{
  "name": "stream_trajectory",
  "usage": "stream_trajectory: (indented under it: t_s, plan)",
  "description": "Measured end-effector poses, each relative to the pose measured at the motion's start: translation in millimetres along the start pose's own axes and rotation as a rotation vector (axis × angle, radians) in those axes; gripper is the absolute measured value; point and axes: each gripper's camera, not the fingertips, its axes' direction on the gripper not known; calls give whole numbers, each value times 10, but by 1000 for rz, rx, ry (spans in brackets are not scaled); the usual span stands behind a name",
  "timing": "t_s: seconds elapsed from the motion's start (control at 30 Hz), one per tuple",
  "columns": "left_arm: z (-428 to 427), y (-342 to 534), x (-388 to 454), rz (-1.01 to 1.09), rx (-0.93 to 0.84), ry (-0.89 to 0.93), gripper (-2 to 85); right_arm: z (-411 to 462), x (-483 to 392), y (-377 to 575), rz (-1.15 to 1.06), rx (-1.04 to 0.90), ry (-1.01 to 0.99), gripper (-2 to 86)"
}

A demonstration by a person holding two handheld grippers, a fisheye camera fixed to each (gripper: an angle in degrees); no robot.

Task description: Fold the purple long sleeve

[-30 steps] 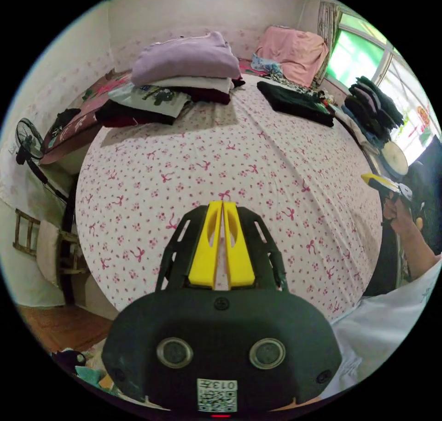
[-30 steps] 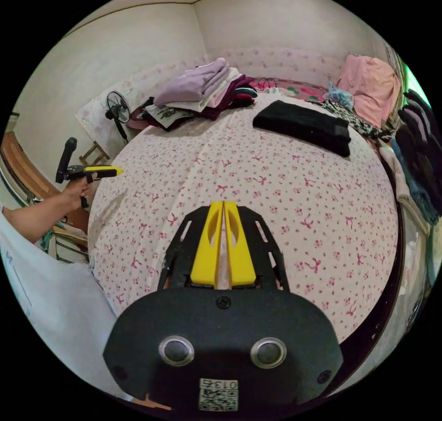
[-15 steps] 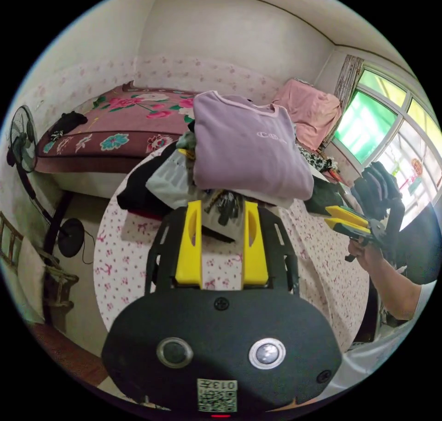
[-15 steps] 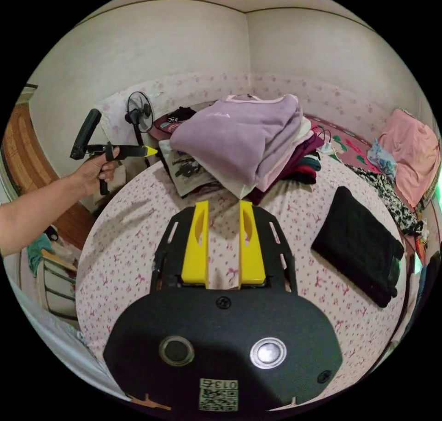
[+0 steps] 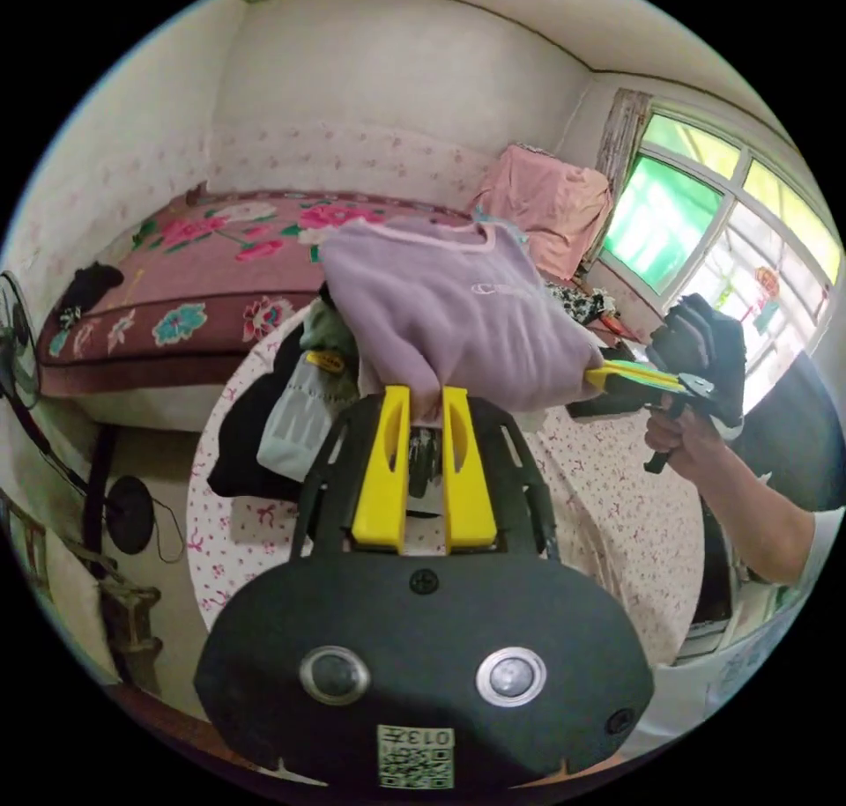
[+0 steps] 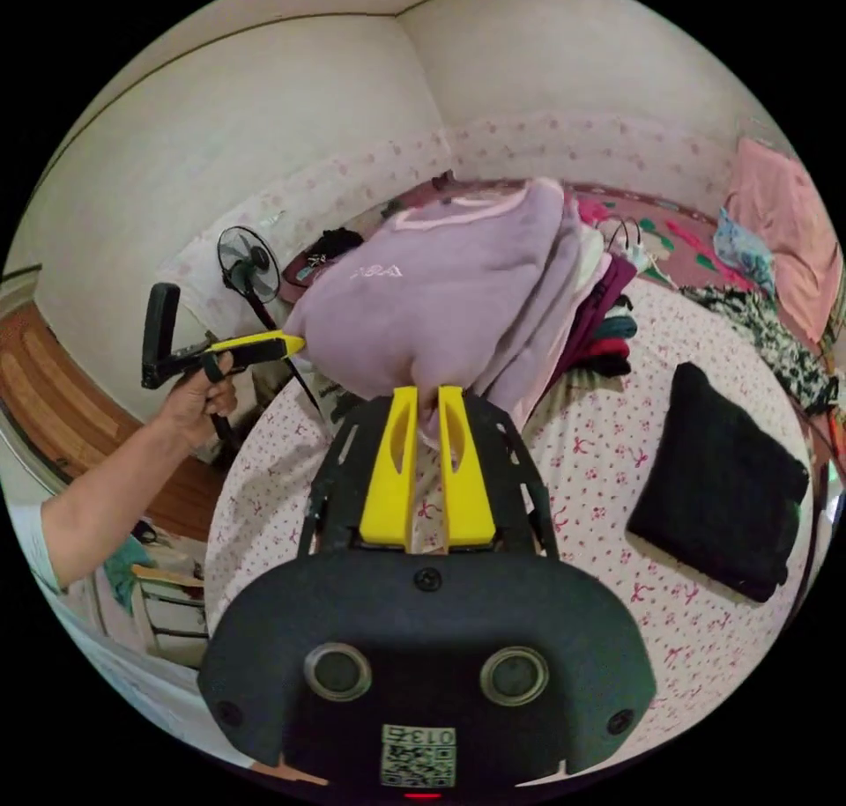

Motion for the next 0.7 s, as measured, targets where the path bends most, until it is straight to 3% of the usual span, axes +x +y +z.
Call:
stream_trajectory:
  t_s: [0.17,0.23,0.33,0.43,0.5,0.53,0.6,0.7]
  plan:
    - [-1097,273,488,133,266,102,61,-834,-316,132,-108,225,-73,30]
    - [-1407,544,694,209,299,150,63,-1150,-453,356,-192,262,-116,28]
    - [-1666,1226,991,330,212,265,67,-1578,-689,1008,-314,245,-213,25]
    - [-1491,2126,1122,266,-14,404,58,-1663,-856,1827,-251,90,-361,21]
    - [-1271,2729,1141,141,-172,400,37,-1411,-1012,2548,-50,-102,-431,17]
    - [-1177,3091,1158,63,-266,351,24,-1306,-1073,2730,1,-181,-411,16]
    - [-1234,3465,1174,-11,-268,345,15,-963,-1409,3375,117,-483,-263,8]
    - [-1469,3615,1179,-84,-177,354,18,-1100,-1587,3645,212,-356,-397,7]
